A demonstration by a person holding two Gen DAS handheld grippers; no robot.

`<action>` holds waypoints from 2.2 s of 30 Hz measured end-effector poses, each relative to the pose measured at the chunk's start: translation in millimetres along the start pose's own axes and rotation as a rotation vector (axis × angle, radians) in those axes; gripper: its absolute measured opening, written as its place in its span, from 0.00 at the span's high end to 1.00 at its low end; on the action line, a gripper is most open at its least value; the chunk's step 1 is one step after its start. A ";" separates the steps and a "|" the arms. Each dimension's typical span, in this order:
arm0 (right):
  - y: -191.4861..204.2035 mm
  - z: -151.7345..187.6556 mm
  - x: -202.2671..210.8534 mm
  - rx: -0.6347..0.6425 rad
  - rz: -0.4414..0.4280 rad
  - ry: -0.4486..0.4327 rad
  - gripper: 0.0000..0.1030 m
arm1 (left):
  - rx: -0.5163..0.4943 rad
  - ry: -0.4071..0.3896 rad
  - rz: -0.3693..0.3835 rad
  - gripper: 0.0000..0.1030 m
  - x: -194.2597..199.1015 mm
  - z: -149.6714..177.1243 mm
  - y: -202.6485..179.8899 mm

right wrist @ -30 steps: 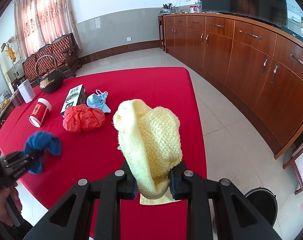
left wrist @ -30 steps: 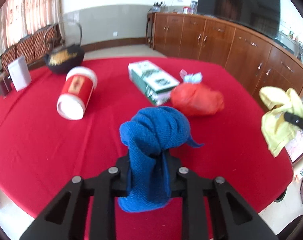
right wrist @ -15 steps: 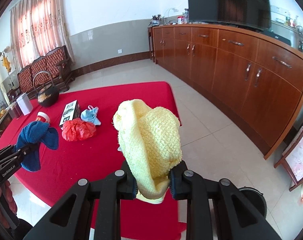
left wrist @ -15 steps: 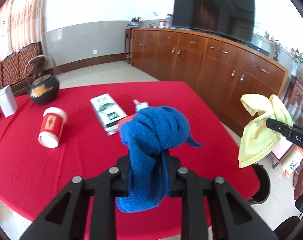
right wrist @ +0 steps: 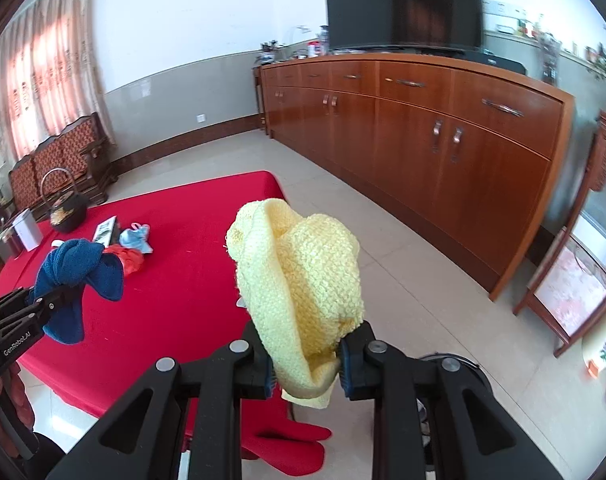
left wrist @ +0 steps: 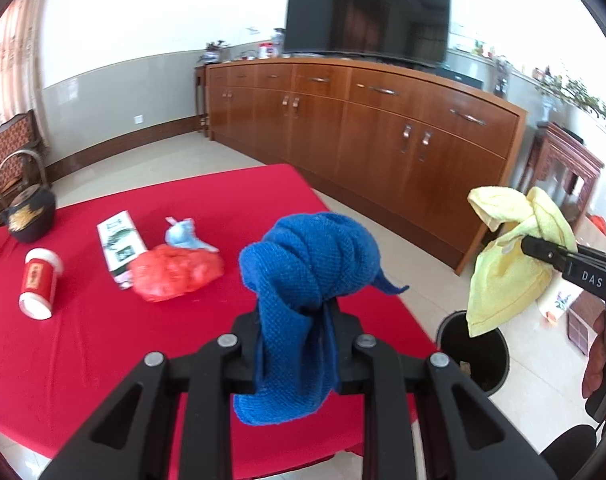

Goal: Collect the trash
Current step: 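Lift the blue towel and yellow cloth and carry them over the bin, then open both tools to drop the towel and cloth into the bin, then move both open tools back toward the table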

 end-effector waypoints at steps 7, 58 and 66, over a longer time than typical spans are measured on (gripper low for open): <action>-47.4 18.1 19.3 -0.050 0.051 0.006 0.76 | -0.072 0.014 0.074 0.76 -10.6 -0.4 -55.5; -321.3 207.5 -82.3 -0.305 0.245 0.422 0.00 | -0.295 0.331 0.180 0.06 -136.3 98.8 -267.7; -272.3 175.6 -46.4 -0.273 0.238 0.293 0.00 | -0.272 0.244 0.153 0.01 -92.6 68.4 -232.7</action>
Point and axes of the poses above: each gripper's, at about its wrist camera, not at the fingertips, and x roughly against the way its jaws point, y to its left, z to its underside, the point moved 4 cm from there along -x, roughly the way its jaws point, and after that the axes turned 4 degrees about -z, right-handed, at the moved point
